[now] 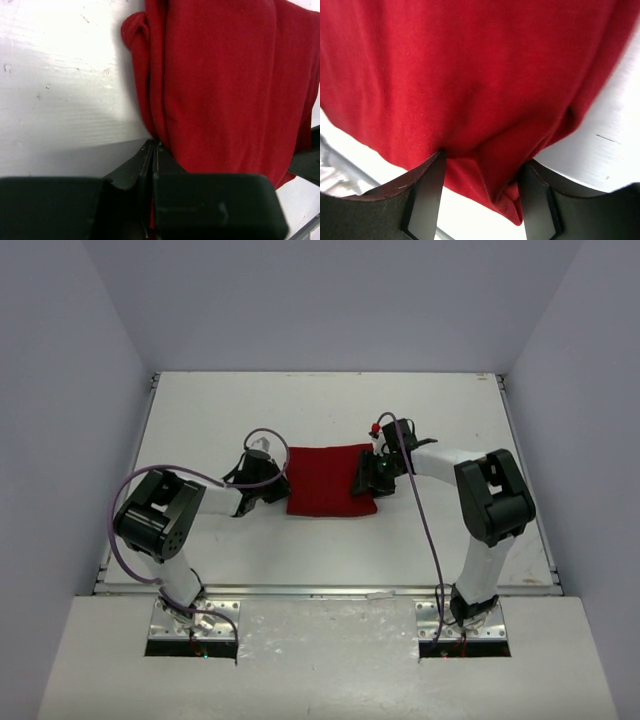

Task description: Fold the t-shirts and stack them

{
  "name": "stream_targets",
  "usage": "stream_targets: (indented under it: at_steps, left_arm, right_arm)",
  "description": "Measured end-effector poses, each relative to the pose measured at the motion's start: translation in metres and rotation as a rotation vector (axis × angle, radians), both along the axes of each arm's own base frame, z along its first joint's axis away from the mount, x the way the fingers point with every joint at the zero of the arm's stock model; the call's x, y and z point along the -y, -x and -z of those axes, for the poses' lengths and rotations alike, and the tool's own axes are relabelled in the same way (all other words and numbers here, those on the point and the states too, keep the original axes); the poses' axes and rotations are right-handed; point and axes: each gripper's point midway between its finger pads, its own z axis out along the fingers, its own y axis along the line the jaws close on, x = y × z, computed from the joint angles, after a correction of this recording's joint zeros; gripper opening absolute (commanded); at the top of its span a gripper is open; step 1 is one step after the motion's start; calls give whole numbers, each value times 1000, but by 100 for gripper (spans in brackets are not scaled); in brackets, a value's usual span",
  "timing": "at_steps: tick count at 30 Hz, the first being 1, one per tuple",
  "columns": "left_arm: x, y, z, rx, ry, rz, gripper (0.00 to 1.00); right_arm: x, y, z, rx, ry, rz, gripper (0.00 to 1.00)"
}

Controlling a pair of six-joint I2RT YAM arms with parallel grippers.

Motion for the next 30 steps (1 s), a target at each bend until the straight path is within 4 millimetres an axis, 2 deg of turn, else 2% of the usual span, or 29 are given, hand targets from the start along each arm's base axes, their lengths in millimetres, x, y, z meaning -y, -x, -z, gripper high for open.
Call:
stream_targets:
  at_steps: [1, 2, 4, 5, 6, 7, 12, 13, 15, 16, 18, 20, 22, 24, 27, 30]
  left_arm:
    - [2, 1, 0, 3, 3, 3, 0]
    - [2, 2, 0, 2, 5, 0, 5]
    - [0, 4, 0, -6, 5, -20, 11]
    - [-2, 6, 0, -14, 4, -32, 21]
    - [-3, 8, -1, -19, 4, -42, 26]
    - [-5, 10, -3, -21, 2, -57, 28]
    - [-20, 19, -6, -52, -22, -145, 38]
    - [-23, 21, -7, -57, -30, -166, 48]
    - [-28, 22, -12, -53, -38, -195, 58]
    - [-33, 25, -14, -57, -52, -210, 76]
    - [-43, 34, -20, -66, -79, -237, 99]
    - [-54, 41, -32, -64, -107, -268, 100]
    - [-66, 48, -53, -42, -134, -302, 100]
    - [-78, 51, -85, 9, -149, -342, 100]
    - [-94, 55, -149, 122, -144, -393, 100]
    - [-110, 68, -223, 284, -132, -400, 100]
  right_arm:
    - [-1, 0, -1, -5, -29, 4, 59]
    - [2, -1, -1, -18, -47, 16, 61]
    - [14, -4, -1, -37, -49, 54, 71]
    - [20, -6, -1, -45, -45, 71, 75]
    - [26, -7, -2, -51, -35, 84, 91]
    - [33, -10, -4, -57, -15, 100, 99]
    - [57, -22, -18, -24, 135, 107, 99]
    - [60, -22, -21, -17, 155, 107, 99]
    - [65, -17, -31, -9, 174, 101, 99]
    - [66, -15, -37, -3, 178, 98, 99]
    - [68, -13, -51, 25, 178, 96, 99]
    - [69, -10, -68, 75, 175, 98, 99]
    - [73, -3, -91, 141, 171, 101, 99]
    - [77, 6, -114, 202, 168, 104, 99]
    - [82, 20, -145, 306, 161, 108, 99]
    - [96, 49, -171, 390, 175, 129, 99]
